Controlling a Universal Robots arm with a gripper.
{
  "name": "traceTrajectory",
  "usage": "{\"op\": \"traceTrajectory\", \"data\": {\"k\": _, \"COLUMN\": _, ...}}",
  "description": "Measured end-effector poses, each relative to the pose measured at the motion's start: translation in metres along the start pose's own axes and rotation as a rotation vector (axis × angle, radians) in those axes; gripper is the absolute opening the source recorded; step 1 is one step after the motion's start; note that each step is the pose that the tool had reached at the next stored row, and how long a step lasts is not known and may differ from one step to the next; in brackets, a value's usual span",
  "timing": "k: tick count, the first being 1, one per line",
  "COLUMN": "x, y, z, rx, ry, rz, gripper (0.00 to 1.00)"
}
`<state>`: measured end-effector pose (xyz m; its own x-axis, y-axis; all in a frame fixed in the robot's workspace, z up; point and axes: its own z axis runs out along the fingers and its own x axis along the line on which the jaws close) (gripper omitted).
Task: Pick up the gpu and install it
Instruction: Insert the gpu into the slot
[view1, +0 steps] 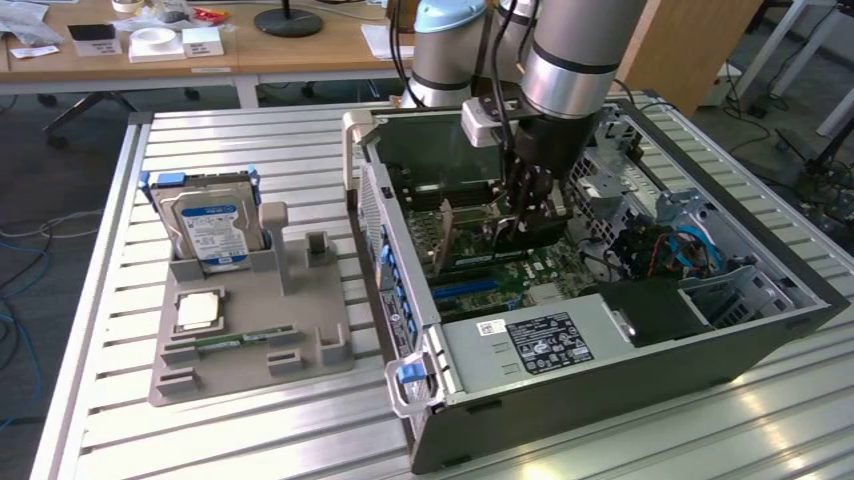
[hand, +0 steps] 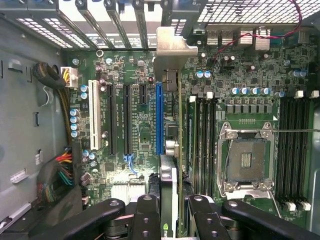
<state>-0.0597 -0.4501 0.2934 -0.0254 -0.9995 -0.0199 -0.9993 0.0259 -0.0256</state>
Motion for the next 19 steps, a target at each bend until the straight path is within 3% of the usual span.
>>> {"op": "traceTrajectory", "data": {"k": 19, "x": 0.0008, "y": 0.0007, "z": 0.0096, "rx": -0.0001, "ry": 0.0002, "rz": 0.000, "gripper": 0.27}}
